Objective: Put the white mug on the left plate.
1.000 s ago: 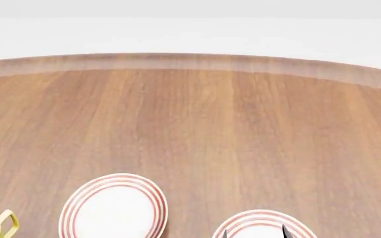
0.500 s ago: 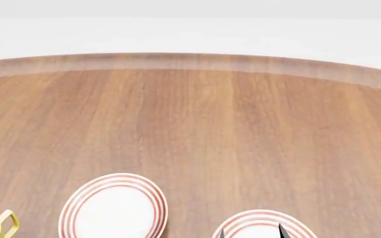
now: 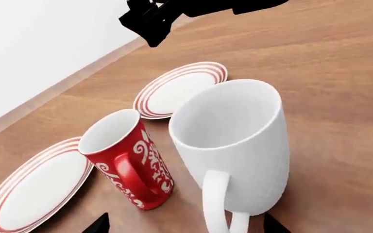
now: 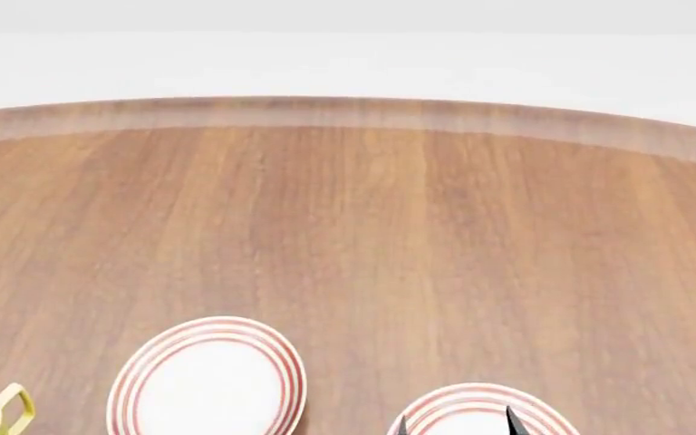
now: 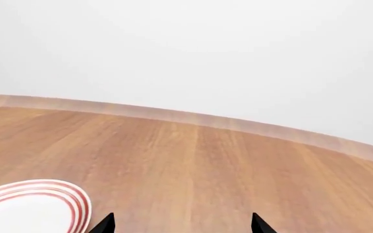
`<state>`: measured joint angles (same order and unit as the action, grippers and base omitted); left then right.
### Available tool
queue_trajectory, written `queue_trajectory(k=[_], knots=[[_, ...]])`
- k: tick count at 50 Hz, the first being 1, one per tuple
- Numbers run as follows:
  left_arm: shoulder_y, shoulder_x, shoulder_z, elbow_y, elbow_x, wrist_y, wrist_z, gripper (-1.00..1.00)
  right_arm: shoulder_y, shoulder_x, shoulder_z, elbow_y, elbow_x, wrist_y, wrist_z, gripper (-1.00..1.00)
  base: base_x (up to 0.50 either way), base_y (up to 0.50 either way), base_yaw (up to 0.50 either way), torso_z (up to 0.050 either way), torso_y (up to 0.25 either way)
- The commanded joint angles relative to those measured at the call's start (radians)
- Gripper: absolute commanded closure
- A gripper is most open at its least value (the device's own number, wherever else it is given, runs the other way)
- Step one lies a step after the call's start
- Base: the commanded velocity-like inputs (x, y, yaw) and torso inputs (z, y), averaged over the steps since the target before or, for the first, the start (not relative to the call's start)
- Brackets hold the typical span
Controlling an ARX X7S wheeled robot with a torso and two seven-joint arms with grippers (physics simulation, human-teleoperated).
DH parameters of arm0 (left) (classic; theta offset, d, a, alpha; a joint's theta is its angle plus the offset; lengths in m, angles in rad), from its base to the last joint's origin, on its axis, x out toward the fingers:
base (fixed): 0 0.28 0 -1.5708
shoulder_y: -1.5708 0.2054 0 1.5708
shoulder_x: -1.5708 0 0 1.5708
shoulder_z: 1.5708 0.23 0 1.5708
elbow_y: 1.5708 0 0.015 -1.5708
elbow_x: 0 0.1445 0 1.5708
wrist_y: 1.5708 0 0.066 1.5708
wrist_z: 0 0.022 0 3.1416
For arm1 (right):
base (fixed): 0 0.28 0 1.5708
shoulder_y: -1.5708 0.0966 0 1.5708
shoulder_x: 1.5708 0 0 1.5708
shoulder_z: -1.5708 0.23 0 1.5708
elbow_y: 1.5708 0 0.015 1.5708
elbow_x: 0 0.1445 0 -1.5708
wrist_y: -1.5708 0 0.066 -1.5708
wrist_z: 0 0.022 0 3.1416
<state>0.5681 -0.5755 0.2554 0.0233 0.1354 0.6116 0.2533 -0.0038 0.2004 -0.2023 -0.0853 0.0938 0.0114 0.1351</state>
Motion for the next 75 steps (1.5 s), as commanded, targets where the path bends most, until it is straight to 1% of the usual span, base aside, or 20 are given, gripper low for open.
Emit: queue_trajectory(k=[1,5,8,18,21,27,40,55,56,58,71,73,74,75], knots=[[-0.051,0.010,0.046,-0.044,-0.012,0.019,0.033,-1.00,0.005,0.003,-0.010,-0.002,0.003,0.006,0.004,-1.00,0.00,0.00,0.00,0.000,0.000],[-0.084,0.014,0.061,-0.084,-0.045,0.030,0.053,-1.00,0.008,0.004,-0.011,0.003,0.006,0.000,0.005,-1.00,0.00,0.00,0.00,0.000,0.000],[-0.127,0.026,0.082,-0.149,-0.090,0.068,0.080,-1.00,0.011,0.003,-0.015,0.005,0.006,0.002,0.006,-1.00,0.00,0.00,0.00,0.000,0.000],[-0.190,0.057,0.118,-0.257,-0.129,0.101,0.115,-1.00,0.012,0.008,-0.019,0.001,0.010,0.004,0.009,-1.00,0.00,0.00,0.00,0.000,0.000],[-0.192,0.057,0.121,-0.255,-0.138,0.095,0.119,-1.00,0.012,0.010,-0.018,0.001,0.013,0.003,0.011,-1.00,0.00,0.00,0.00,0.000,0.000],[-0.213,0.069,0.137,-0.293,-0.125,0.102,0.127,-1.00,0.016,0.011,-0.022,0.005,0.014,0.004,0.014,-1.00,0.00,0.00,0.00,0.000,0.000],[-0.229,0.075,0.157,-0.306,-0.076,0.074,0.127,-1.00,0.021,0.015,-0.030,0.002,0.017,0.009,0.021,-1.00,0.00,0.00,0.00,0.000,0.000],[-0.252,0.079,0.166,-0.319,-0.076,0.058,0.132,-1.00,0.023,0.020,-0.035,0.000,0.025,0.008,0.030,-1.00,0.00,0.00,0.00,0.000,0.000],[-0.259,0.082,0.168,-0.326,-0.078,0.054,0.134,1.00,0.022,0.021,-0.036,-0.004,0.026,0.010,0.030,-1.00,0.00,0.00,0.00,0.000,0.000],[-0.262,0.082,0.170,-0.326,-0.098,0.050,0.144,1.00,0.021,0.023,-0.036,-0.001,0.027,0.007,0.031,-1.00,0.00,0.00,0.00,0.000,0.000],[-0.249,0.072,0.167,-0.304,-0.107,0.053,0.137,1.00,0.025,0.028,-0.041,0.007,0.034,0.002,0.037,-1.00,0.00,0.00,0.00,0.000,0.000],[-0.220,0.063,0.159,-0.268,-0.098,0.061,0.120,1.00,0.024,0.029,-0.043,0.004,0.034,0.003,0.038,-1.00,0.00,0.00,0.00,0.000,0.000],[-0.189,0.053,0.156,-0.246,-0.081,0.102,0.106,1.00,0.025,0.029,-0.043,0.005,0.035,0.003,0.038,-1.00,0.00,0.00,0.00,0.000,0.000],[-0.166,0.047,0.149,-0.219,-0.071,0.108,0.094,1.00,0.026,0.029,-0.044,0.008,0.035,0.001,0.038,-1.00,0.00,0.00,0.00,0.000,0.000]])
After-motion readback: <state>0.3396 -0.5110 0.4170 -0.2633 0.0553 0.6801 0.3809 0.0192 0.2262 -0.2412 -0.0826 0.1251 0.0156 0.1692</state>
